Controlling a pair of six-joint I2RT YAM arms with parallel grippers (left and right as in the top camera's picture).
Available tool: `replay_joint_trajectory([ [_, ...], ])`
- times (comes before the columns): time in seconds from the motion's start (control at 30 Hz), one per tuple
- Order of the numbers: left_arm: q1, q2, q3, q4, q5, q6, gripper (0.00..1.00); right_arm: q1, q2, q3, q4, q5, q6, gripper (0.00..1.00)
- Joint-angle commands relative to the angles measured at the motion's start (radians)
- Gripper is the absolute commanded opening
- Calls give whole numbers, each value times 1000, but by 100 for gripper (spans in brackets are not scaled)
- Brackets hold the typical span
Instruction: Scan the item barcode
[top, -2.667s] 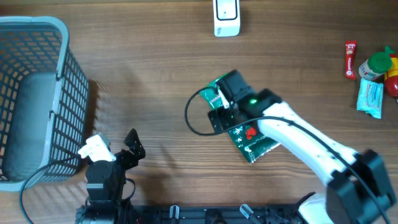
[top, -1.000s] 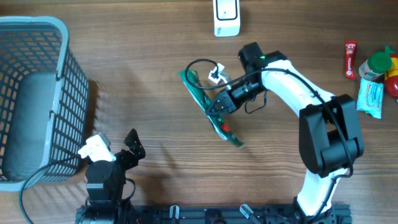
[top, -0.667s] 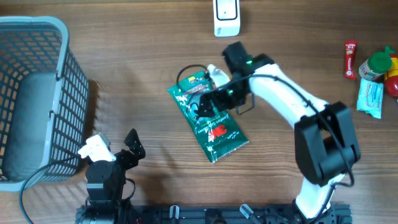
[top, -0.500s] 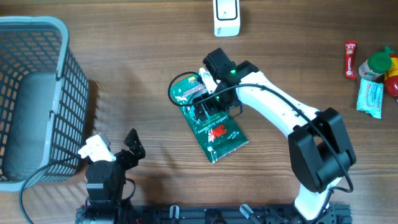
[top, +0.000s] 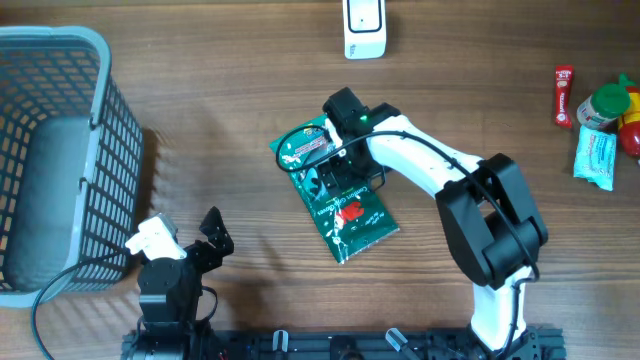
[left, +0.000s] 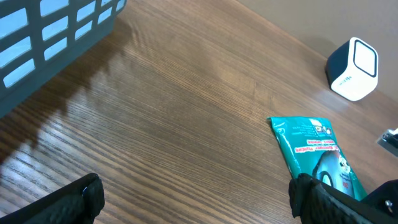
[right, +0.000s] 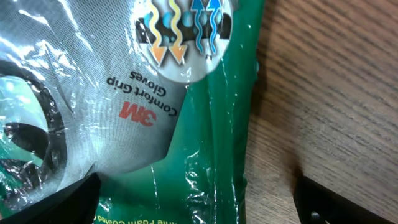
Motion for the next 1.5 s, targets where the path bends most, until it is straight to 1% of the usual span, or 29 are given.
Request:
replay_joint_trajectory([
  [0.0, 6, -5, 0, -3, 9, -5, 100, 3, 178, -23, -87, 5, 55, 70],
  [0.03, 6, -5, 0, -3, 9, -5, 100, 6, 216, -23, -117, 4, 67, 34],
  [0.07, 6, -5, 0, -3, 9, -5, 100, 7, 247, -23, -137, 6, 90, 6],
  [0.1, 6, -5, 0, -3, 9, -5, 100, 7, 266, -23, -146, 7, 131, 4],
  [0.2, 6, -5, 0, -3, 9, -5, 100, -19, 256, 24, -221, -40, 274, 4],
  [0.23, 6, -5, 0, -3, 9, -5, 100, -30, 244, 61, -264, -81, 313, 4],
  [0.3, 6, -5, 0, -3, 9, -5, 100, -57, 213, 165, -386, -192, 434, 4],
  [0.37, 6, -5, 0, -3, 9, -5, 100, -85, 181, 277, -566, -293, 635, 4],
  [0.43, 6, -5, 0, -3, 9, -5, 100, -109, 160, 357, -746, -354, 818, 4],
  [0.5, 6, -5, 0, -3, 9, -5, 100, -127, 140, 381, -764, -438, 862, 4],
  [0.6, 6, -5, 0, -3, 9, -5, 100, -147, 123, 381, -764, -630, 985, 4],
  [0.67, 6, -5, 0, -3, 9, -5, 100, -151, 123, 381, -764, -763, 1100, 4],
  [0.7, 6, -5, 0, -3, 9, -5, 100, -152, 124, 381, -763, -849, 1110, 4],
  [0.73, 6, -5, 0, -3, 9, -5, 100, -153, 124, 381, -761, -942, 1078, 4],
  [0.77, 6, -5, 0, -3, 9, -5, 100, -154, 123, 381, -763, -1092, 965, 4],
  [0.93, 6, -5, 0, -3, 9, -5, 100, -154, 123, 381, -763, -1299, 729, 4],
  [0.97, 6, -5, 0, -3, 9, -5, 100, -155, 123, 381, -763, -1321, 718, 4],
  [1.0, 6, -5, 0, -3, 9, -5, 100, -155, 123, 381, -763, -1334, 768, 4],
  [1.1, 6, -5, 0, -3, 9, -5, 100, -156, 123, 381, -763, -1383, 838, 4],
  [1.13, 6, -5, 0, -3, 9, -5, 100, -158, 123, 381, -763, -1403, 884, 4],
  [1.2, 6, -5, 0, -3, 9, -5, 100, -163, 123, 381, -763, -1435, 1022, 4],
  [1.23, 6, -5, 0, -3, 9, -5, 100, -166, 123, 381, -762, -1459, 1052, 4],
  [1.3, 6, -5, 0, -3, 9, -5, 100, -168, 123, 381, -762, -1537, 1051, 4],
  [1.33, 6, -5, 0, -3, 9, -5, 100, -168, 123, 381, -762, -1547, 1050, 4],
  [1.47, 6, -5, 0, -3, 9, -5, 100, -168, 123, 381, -763, -1520, 1025, 4],
])
